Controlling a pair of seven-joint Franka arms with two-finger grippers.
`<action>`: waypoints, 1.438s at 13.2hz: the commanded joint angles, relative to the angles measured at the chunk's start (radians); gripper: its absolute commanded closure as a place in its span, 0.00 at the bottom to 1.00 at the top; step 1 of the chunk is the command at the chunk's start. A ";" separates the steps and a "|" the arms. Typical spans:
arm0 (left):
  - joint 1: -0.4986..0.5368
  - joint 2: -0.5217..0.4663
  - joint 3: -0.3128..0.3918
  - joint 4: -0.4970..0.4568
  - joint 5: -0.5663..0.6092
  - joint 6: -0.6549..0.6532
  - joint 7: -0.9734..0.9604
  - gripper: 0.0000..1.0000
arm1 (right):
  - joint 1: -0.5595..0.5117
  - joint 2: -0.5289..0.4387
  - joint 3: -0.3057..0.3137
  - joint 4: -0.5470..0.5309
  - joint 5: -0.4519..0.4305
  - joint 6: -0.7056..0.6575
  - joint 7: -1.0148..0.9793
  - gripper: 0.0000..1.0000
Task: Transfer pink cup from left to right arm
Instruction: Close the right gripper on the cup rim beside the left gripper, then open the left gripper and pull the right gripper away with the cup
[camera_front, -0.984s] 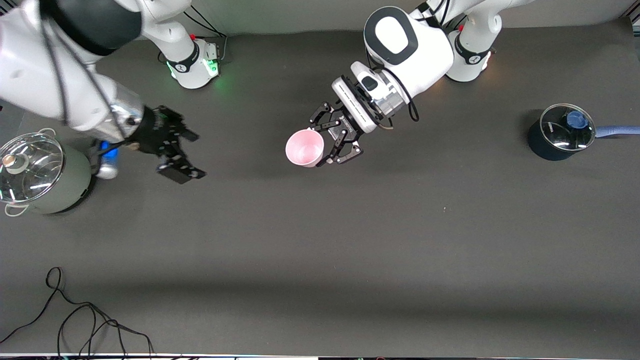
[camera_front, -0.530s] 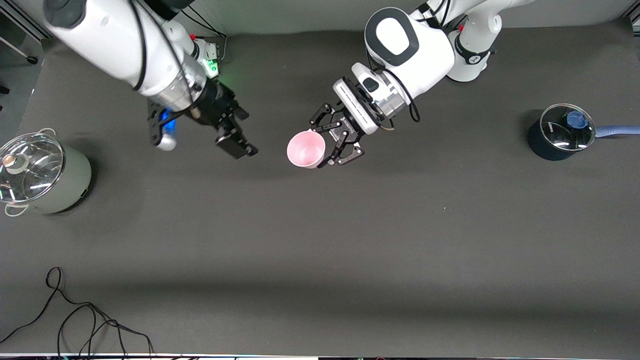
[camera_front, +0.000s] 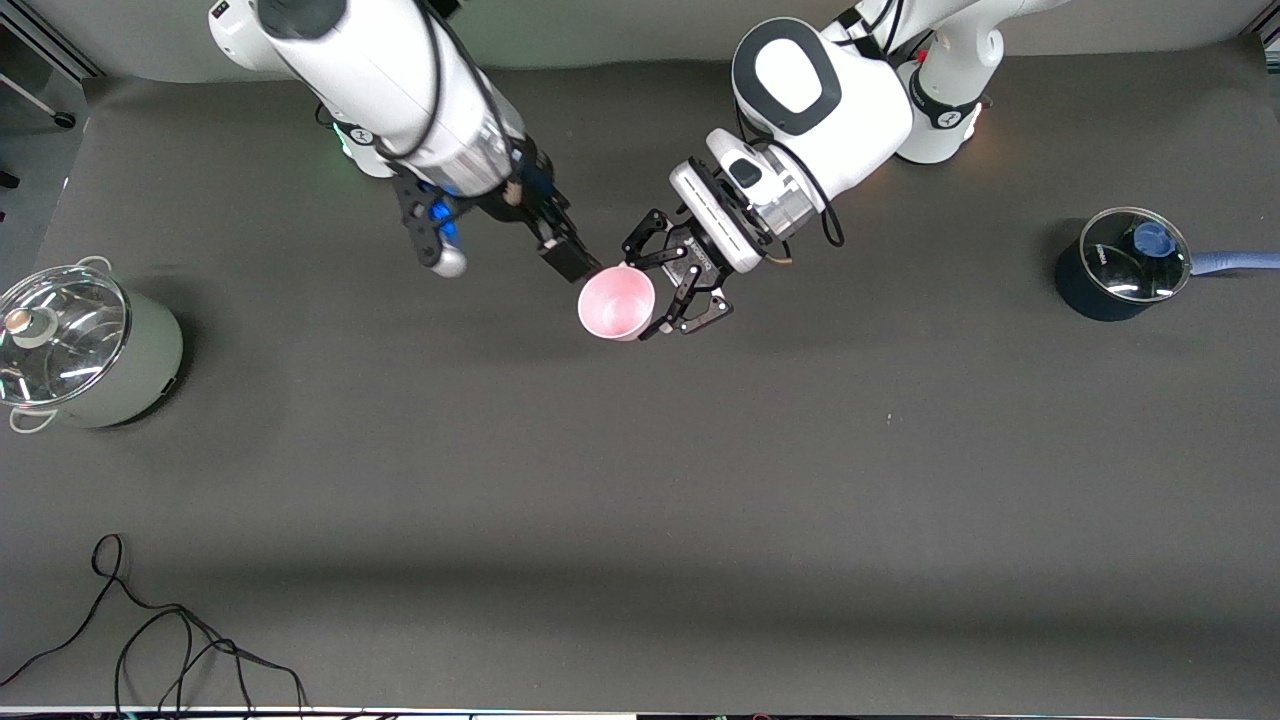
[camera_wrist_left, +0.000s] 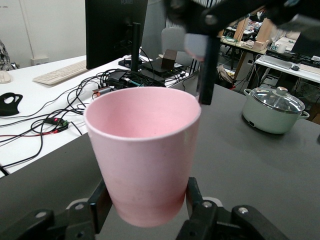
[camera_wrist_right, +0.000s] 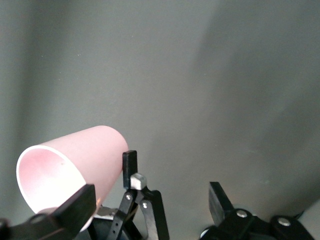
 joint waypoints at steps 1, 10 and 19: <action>-0.002 -0.017 0.000 0.007 -0.015 0.004 -0.016 0.62 | 0.014 0.084 -0.009 0.106 -0.007 -0.011 0.030 0.00; -0.002 -0.017 0.001 0.010 -0.015 0.004 -0.016 0.62 | 0.011 0.101 -0.017 0.155 -0.001 -0.012 0.028 0.00; -0.002 -0.016 0.001 0.010 -0.016 0.004 -0.017 0.62 | 0.002 0.123 -0.017 0.159 0.007 -0.011 0.009 1.00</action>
